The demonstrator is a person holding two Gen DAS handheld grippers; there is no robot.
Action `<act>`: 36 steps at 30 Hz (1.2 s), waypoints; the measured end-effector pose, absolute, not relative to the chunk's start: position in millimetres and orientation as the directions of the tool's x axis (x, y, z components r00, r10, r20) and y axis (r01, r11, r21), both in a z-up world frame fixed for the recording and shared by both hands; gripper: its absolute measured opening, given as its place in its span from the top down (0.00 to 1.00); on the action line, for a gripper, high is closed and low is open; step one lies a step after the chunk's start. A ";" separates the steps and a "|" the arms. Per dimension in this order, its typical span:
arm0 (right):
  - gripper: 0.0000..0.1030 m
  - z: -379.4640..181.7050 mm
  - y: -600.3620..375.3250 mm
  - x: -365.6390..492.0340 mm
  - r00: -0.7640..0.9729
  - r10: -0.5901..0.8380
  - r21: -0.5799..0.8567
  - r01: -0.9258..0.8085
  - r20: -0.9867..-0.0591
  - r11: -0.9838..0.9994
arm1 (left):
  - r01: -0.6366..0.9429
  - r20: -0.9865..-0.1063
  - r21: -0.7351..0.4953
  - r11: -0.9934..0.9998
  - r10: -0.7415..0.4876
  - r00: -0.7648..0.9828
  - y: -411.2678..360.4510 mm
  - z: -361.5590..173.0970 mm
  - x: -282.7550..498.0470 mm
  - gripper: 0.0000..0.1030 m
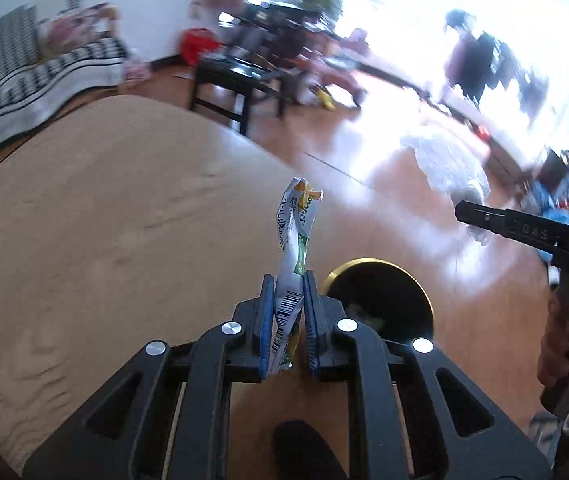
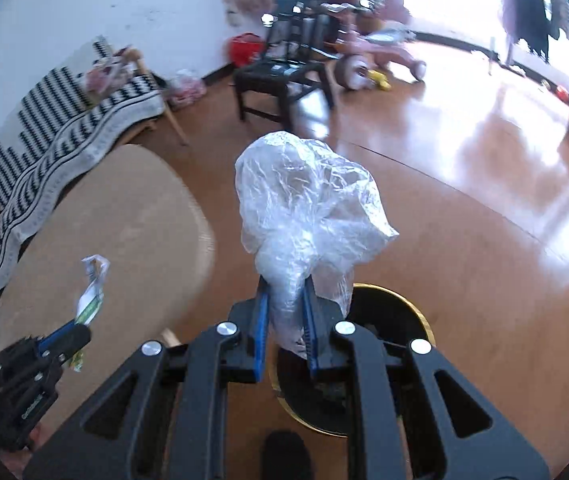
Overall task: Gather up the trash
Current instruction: 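Carry the snack wrapper and plastic bag over the black bin, then open both grippers to drop the wrapper and bag into the bin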
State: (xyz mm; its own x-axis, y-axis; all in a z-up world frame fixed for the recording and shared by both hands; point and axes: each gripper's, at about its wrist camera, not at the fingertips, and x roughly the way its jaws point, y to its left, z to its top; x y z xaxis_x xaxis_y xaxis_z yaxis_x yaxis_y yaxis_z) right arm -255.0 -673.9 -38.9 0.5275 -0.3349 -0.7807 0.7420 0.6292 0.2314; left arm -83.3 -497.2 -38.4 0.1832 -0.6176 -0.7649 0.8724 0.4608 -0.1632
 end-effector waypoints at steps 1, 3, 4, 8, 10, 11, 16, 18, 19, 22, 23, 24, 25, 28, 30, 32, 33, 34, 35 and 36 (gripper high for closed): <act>0.85 -44.9 -680.4 -266.3 0.518 -0.335 0.232 0.751 -0.787 0.618 | 0.888 -0.777 -0.154 0.433 -0.609 0.162 -515.6 -45.2 -94.2 0.87; 0.85 -57.5 -687.9 -282.8 0.499 -0.337 0.224 0.766 -0.798 0.603 | 0.902 -0.792 -0.160 0.400 -0.598 0.125 -533.8 -55.8 -104.6 0.87; 0.85 -65.4 -693.5 -291.4 0.489 -0.332 0.222 0.771 -0.806 0.597 | 0.908 -0.802 -0.168 0.385 -0.588 0.101 -544.6 -63.9 -109.6 0.87; 0.85 -96.4 -704.5 -312.2 0.461 -0.305 0.227 0.789 -0.834 0.572 | 0.919 -0.835 -0.183 0.348 -0.549 0.042 -573.7 -88.6 -118.6 0.87; 0.85 -114.2 -708.2 -319.5 0.456 -0.276 0.246 0.793 -0.846 0.558 | 0.928 -0.856 -0.177 0.327 -0.517 0.019 -582.1 -103.2 -122.8 0.87; 0.85 -120.4 -710.6 -319.2 0.457 -0.265 0.254 0.794 -0.849 0.553 | 0.932 -0.865 -0.165 0.323 -0.501 0.020 -586.7 -110.7 -123.8 0.87; 0.85 -148.1 -710.6 -317.5 0.438 -0.226 0.262 0.799 -0.870 0.542 | 0.949 -0.890 -0.147 0.279 -0.456 -0.004 -602.0 -134.7 -131.0 0.87; 0.85 -154.0 -711.6 -309.8 0.433 -0.216 0.262 0.800 -0.875 0.540 | 0.948 -0.893 -0.154 0.278 -0.450 -0.013 -604.0 -141.6 -133.0 0.87; 0.85 -156.7 -712.5 -308.7 0.431 -0.212 0.262 0.800 -0.877 0.540 | 0.948 -0.895 -0.160 0.275 -0.445 -0.022 -605.4 -146.4 -134.3 0.87; 0.85 -163.0 -713.2 -308.3 0.426 -0.205 0.263 0.802 -0.881 0.535 | 0.952 -0.896 -0.143 0.270 -0.444 -0.009 -609.8 -154.0 -137.0 0.87; 0.84 -164.6 -713.0 -307.9 0.423 -0.205 0.261 0.803 -0.883 0.536 | 0.952 -0.897 -0.147 0.267 -0.441 -0.014 -610.8 -155.9 -138.2 0.87; 0.85 -165.3 -712.1 -309.5 0.421 -0.205 0.259 0.804 -0.883 0.536 | 0.953 -0.898 -0.146 0.266 -0.440 -0.015 -611.7 -156.9 -141.2 0.87; 0.85 -165.9 -711.9 -309.1 0.419 -0.203 0.259 0.805 -0.885 0.534 | 0.953 -0.899 -0.143 0.265 -0.439 -0.013 -612.8 -158.3 -141.4 0.87; 0.85 -167.2 -712.4 -307.7 0.415 -0.200 0.257 0.806 -0.888 0.533 | 0.953 -0.896 -0.150 0.264 -0.444 -0.018 -610.1 -156.1 -142.7 0.87; 0.85 -166.0 -712.8 -304.0 0.412 -0.202 0.252 0.806 -0.889 0.535 | 0.954 -0.893 -0.150 0.259 -0.450 -0.019 -611.1 -155.2 -146.6 0.87; 0.84 -167.2 -716.9 -305.3 0.411 -0.204 0.251 0.808 -0.889 0.534 | 0.957 -0.889 -0.151 0.248 -0.457 -0.022 -612.9 -155.0 -151.3 0.86; 0.84 -168.2 -717.0 -306.3 0.405 -0.205 0.247 0.812 -0.891 0.529 | 0.958 -0.889 -0.156 0.239 -0.457 -0.030 -612.8 -156.6 -153.6 0.86; 0.81 -168.0 -716.9 -307.0 0.401 -0.205 0.246 0.815 -0.893 0.525 | 0.960 -0.889 -0.161 0.231 -0.456 -0.040 -613.0 -157.9 -156.4 0.85; 0.78 -169.1 -717.0 -308.7 0.397 -0.204 0.245 0.819 -0.895 0.518 | 0.961 -0.892 -0.158 0.226 -0.451 -0.041 -613.2 -159.2 -158.9 0.81; 0.63 -169.6 -717.8 -310.2 0.395 -0.205 0.247 0.824 -0.895 0.509 | 0.963 -0.893 -0.157 0.221 -0.448 -0.042 -613.8 -159.8 -159.5 0.75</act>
